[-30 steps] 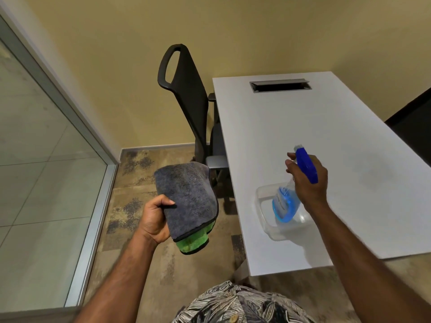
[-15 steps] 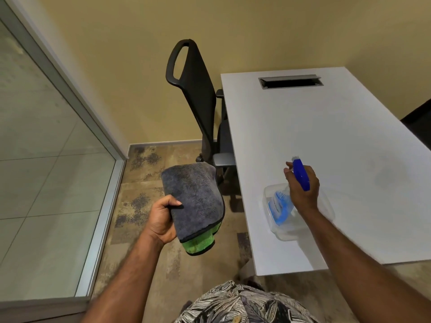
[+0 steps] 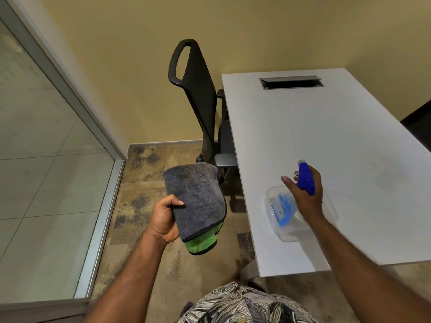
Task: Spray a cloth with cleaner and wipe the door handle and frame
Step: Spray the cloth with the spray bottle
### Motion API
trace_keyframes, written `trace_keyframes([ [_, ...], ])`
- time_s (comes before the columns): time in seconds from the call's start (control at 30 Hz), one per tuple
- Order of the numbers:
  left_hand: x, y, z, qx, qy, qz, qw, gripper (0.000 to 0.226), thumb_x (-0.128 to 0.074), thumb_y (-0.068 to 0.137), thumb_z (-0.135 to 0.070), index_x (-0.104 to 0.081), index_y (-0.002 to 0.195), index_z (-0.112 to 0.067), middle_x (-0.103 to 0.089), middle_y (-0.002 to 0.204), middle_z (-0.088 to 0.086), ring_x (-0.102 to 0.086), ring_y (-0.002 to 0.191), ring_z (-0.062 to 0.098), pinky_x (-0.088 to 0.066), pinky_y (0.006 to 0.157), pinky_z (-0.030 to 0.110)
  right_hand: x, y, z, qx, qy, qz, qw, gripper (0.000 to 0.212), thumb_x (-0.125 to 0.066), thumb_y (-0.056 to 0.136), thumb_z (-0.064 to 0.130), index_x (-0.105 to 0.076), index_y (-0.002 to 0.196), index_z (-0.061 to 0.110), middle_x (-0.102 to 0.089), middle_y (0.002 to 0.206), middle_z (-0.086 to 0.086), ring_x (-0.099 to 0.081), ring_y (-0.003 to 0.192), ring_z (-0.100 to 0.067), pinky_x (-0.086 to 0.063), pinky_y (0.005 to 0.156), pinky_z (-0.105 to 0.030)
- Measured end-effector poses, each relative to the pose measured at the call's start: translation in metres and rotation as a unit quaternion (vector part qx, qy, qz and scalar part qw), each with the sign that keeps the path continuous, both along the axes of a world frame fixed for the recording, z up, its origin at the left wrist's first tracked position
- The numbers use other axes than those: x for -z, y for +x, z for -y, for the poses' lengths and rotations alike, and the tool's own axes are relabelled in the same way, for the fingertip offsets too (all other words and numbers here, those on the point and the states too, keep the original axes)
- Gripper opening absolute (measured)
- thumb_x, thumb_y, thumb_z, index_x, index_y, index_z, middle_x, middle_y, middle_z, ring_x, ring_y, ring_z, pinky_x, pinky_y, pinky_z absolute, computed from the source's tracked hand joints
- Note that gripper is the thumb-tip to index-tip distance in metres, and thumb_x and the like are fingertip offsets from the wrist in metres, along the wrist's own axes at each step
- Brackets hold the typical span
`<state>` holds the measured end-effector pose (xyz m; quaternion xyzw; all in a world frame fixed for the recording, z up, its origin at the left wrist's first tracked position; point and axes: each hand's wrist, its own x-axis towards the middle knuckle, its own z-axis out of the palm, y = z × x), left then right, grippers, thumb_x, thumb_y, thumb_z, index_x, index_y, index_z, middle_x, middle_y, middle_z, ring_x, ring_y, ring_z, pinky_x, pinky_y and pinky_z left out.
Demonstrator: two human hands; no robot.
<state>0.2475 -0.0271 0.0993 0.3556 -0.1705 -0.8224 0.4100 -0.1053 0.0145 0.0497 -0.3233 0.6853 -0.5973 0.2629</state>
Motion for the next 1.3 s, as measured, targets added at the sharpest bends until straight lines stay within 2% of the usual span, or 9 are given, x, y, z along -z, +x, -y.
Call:
trace_keyframes([
  [0.27, 0.006, 0.008, 0.005, -0.002, 0.008, -0.017, 1.0, 0.048, -0.04, 0.071, -0.004, -0.071, 0.109, -0.005, -0.074, 0.102, 0.016, -0.073, 0.092, 0.035, -0.056, 0.089, 0.054, 0.012, 0.023, -0.048, 0.082, 0.028, -0.094, 0.992, 0.073, -0.081, 0.078, -0.001, -0.04, 0.139, 0.001, -0.051, 0.134, -0.02, -0.053, 0.119, -0.033, -0.049, 0.103, -0.033],
  [0.4, 0.011, 0.019, 0.008, 0.004, 0.011, -0.026, 1.0, 0.048, -0.039, 0.072, -0.004, -0.083, 0.092, -0.009, -0.076, 0.1, 0.014, -0.075, 0.091, 0.033, -0.063, 0.082, 0.051, 0.023, 0.067, -0.09, 0.085, 0.009, -0.207, 0.975, 0.048, -0.074, 0.071, -0.02, -0.05, 0.109, -0.002, -0.053, 0.103, -0.021, -0.056, 0.095, -0.035, -0.043, 0.084, -0.005],
  [0.5, 0.012, 0.029, 0.01, 0.007, 0.013, -0.032, 0.999, 0.047, -0.04, 0.072, -0.004, -0.083, 0.091, -0.009, -0.076, 0.099, 0.014, -0.075, 0.09, 0.033, -0.063, 0.081, 0.051, 0.025, 0.101, -0.099, -0.027, 0.031, -0.212, 0.976, 0.042, -0.074, 0.073, -0.017, -0.054, 0.1, 0.009, -0.056, 0.091, -0.007, -0.055, 0.084, -0.014, -0.047, 0.076, -0.019],
  [0.57, 0.011, 0.038, 0.011, 0.005, 0.017, -0.037, 0.999, 0.047, -0.04, 0.071, -0.004, -0.083, 0.09, -0.008, -0.075, 0.097, 0.015, -0.075, 0.089, 0.034, -0.063, 0.078, 0.051, 0.017, 0.124, -0.089, -0.114, 0.056, -0.181, 0.975, 0.037, -0.074, 0.08, -0.007, -0.056, 0.1, 0.018, -0.06, 0.091, 0.0, -0.058, 0.084, -0.01, -0.05, 0.074, -0.029],
  [0.73, 0.008, 0.067, 0.007, 0.008, 0.023, -0.042, 0.999, 0.048, -0.04, 0.071, -0.005, -0.081, 0.094, -0.004, -0.075, 0.096, 0.018, -0.076, 0.087, 0.036, -0.063, 0.075, 0.052, -0.009, 0.18, -0.029, -0.224, 0.111, -0.049, 0.967, 0.028, -0.073, 0.09, 0.024, -0.055, 0.111, 0.028, -0.066, 0.1, 0.002, -0.063, 0.089, -0.004, -0.053, 0.079, -0.017],
  [0.83, 0.004, 0.094, 0.002, 0.002, 0.024, -0.048, 0.999, 0.047, -0.04, 0.071, -0.005, -0.072, 0.106, -0.001, -0.075, 0.098, 0.02, -0.075, 0.086, 0.038, -0.063, 0.074, 0.053, -0.019, 0.214, 0.006, -0.268, 0.154, 0.004, 0.951, 0.047, -0.069, 0.089, 0.041, -0.05, 0.129, 0.023, -0.064, 0.114, 0.0, -0.063, 0.105, -0.011, -0.057, 0.089, -0.029],
  [1.03, -0.001, 0.154, -0.008, -0.022, 0.019, -0.05, 0.998, 0.049, -0.037, 0.072, -0.005, -0.077, 0.1, 0.0, -0.076, 0.094, 0.019, -0.076, 0.083, 0.037, -0.064, 0.068, 0.05, -0.03, 0.282, 0.035, -0.347, 0.217, 0.129, 0.903, 0.09, -0.062, 0.072, 0.068, -0.046, 0.143, 0.015, -0.062, 0.126, 0.002, -0.063, 0.114, -0.014, -0.051, 0.083, -0.021],
  [1.17, -0.004, 0.195, -0.015, -0.045, 0.01, -0.037, 0.998, 0.05, -0.036, 0.072, -0.007, -0.082, 0.092, -0.002, -0.076, 0.094, 0.018, -0.076, 0.083, 0.036, -0.064, 0.07, 0.048, -0.03, 0.325, 0.04, -0.41, 0.209, 0.322, 0.828, 0.054, -0.057, 0.089, 0.056, -0.067, 0.127, 0.018, -0.071, 0.126, -0.006, -0.068, 0.116, -0.02, -0.058, 0.081, -0.024],
  [1.3, -0.007, 0.235, -0.024, -0.073, 0.008, -0.031, 0.997, 0.048, -0.037, 0.072, -0.009, -0.081, 0.091, -0.001, -0.076, 0.091, 0.019, -0.076, 0.081, 0.035, -0.064, 0.07, 0.047, -0.037, 0.36, 0.045, -0.429, 0.229, 0.374, 0.789, 0.03, -0.061, 0.095, 0.04, -0.078, 0.108, 0.02, -0.075, 0.118, -0.006, -0.071, 0.109, -0.02, -0.058, 0.079, -0.028],
])
